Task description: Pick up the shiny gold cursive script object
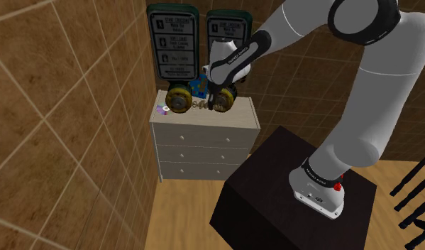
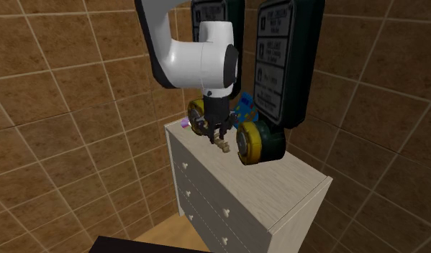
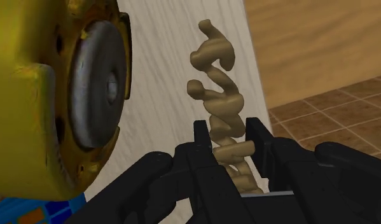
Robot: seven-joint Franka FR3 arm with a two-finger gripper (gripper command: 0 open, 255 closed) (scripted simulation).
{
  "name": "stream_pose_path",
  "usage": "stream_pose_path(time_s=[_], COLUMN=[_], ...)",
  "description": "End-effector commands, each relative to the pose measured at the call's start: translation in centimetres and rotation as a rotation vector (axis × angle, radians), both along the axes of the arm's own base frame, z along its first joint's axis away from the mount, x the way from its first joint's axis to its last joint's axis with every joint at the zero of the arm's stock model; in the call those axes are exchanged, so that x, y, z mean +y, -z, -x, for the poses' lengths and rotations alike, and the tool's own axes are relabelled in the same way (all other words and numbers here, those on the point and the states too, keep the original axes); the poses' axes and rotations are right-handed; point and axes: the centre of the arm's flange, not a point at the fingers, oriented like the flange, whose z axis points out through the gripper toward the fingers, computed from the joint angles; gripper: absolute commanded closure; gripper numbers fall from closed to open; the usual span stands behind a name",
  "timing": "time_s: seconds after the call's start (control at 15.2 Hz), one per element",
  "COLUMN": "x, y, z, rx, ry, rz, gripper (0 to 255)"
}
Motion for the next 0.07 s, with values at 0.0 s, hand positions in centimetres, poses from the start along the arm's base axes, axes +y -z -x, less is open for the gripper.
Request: stream_pose_path(time_s=[0.0], x=[0.02], y=[-0.30], z=[0.04], rx=[0.000], ry=[0.000], rz=[0.000], gripper=[255])
